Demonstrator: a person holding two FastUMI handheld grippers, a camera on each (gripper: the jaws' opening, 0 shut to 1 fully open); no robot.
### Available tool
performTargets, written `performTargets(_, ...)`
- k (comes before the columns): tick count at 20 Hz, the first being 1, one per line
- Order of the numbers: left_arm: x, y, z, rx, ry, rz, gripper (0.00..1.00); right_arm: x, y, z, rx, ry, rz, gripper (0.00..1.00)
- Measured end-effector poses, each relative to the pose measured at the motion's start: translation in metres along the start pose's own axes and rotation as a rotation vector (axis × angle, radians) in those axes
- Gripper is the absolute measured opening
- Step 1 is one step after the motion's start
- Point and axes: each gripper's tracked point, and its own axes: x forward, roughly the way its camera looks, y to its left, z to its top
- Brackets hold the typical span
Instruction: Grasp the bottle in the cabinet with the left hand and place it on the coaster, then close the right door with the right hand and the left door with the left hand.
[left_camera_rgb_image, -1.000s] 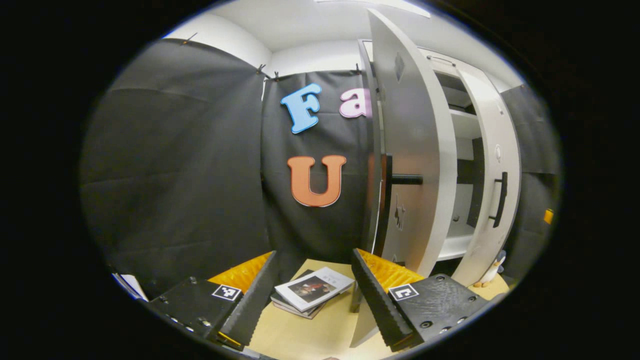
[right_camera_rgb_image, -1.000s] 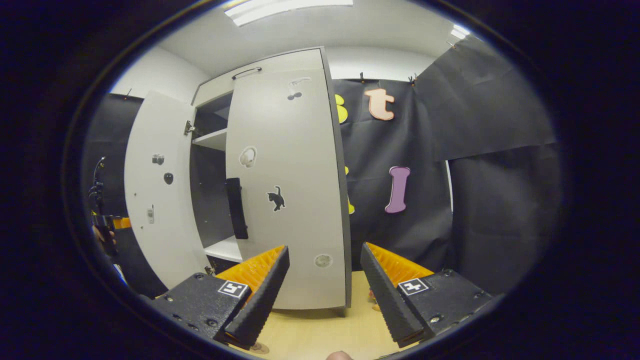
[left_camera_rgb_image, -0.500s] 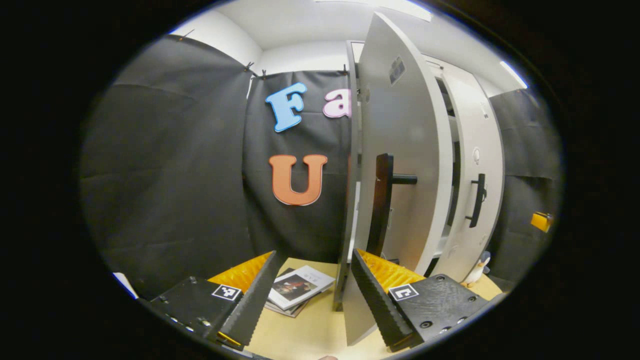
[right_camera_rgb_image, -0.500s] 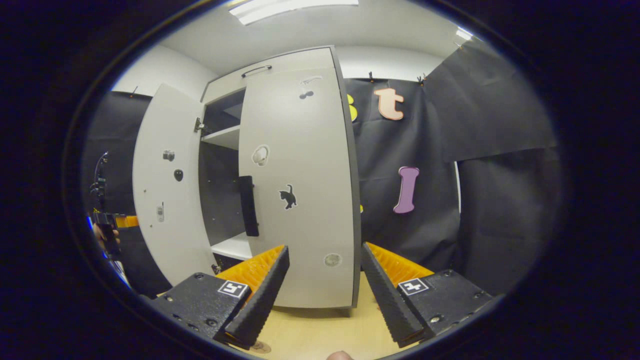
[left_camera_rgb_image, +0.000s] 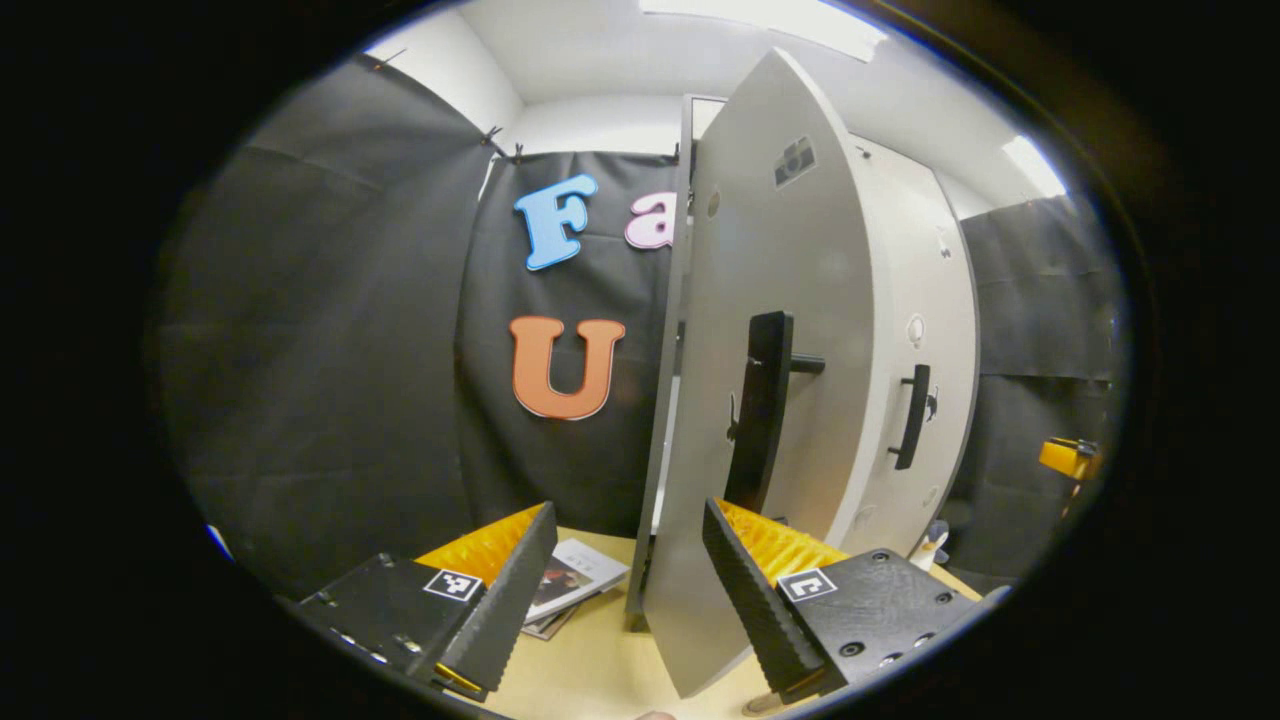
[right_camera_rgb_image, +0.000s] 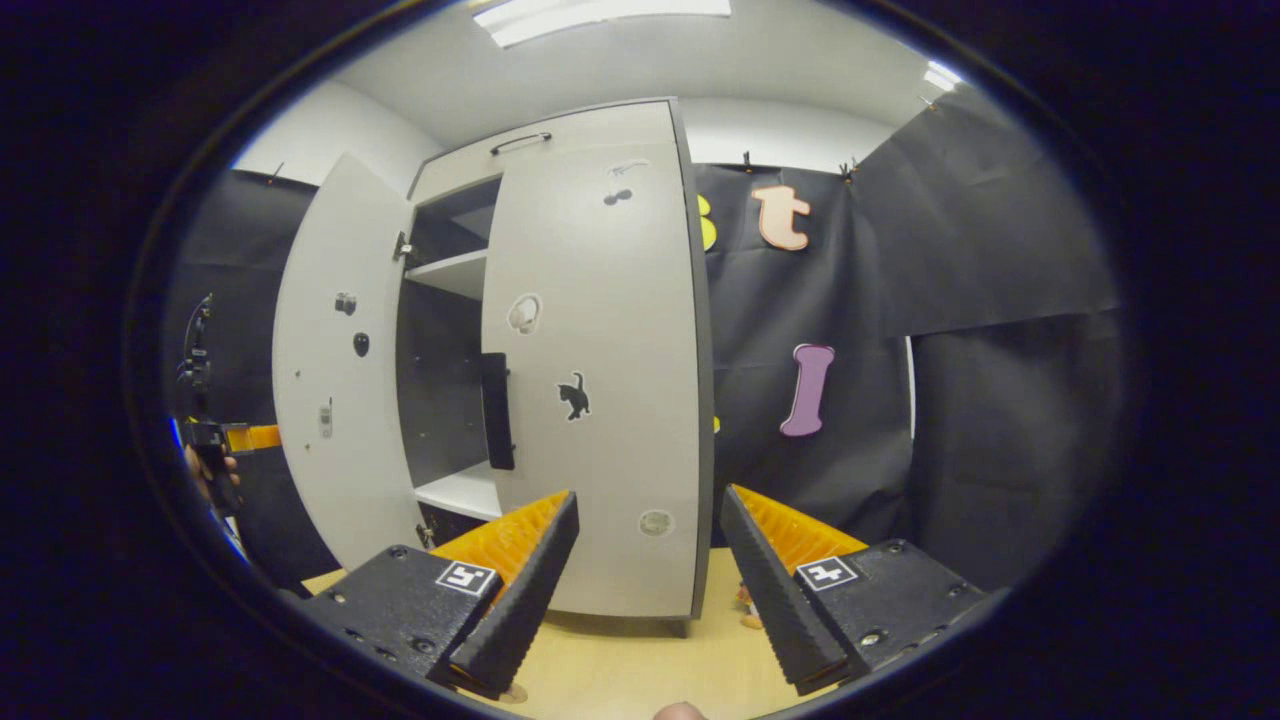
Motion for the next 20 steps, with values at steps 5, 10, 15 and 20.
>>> performTargets(5, 0.005, -0.023, -0.003, -0.008, 0.012, -0.068, 0.92, -0.005, -0.007, 0.000, 0.000, -0.001, -0.017, 0.94)
performTargets(10, 0.019, -0.057, -0.009, 0.028, 0.005, -0.155, 0.99, -0.007, -0.009, -0.003, -0.003, 0.012, -0.020, 0.91)
performTargets(15, 0.033, -0.082, -0.019, -0.018, 0.030, -0.209, 0.99, -0.014, -0.025, -0.002, -0.006, 0.009, -0.054, 0.94)
performTargets(20, 0.048, -0.111, -0.025, 0.000, 0.041, -0.269, 1.00, -0.017, -0.040, -0.003, 0.001, 0.008, -0.090, 0.91)
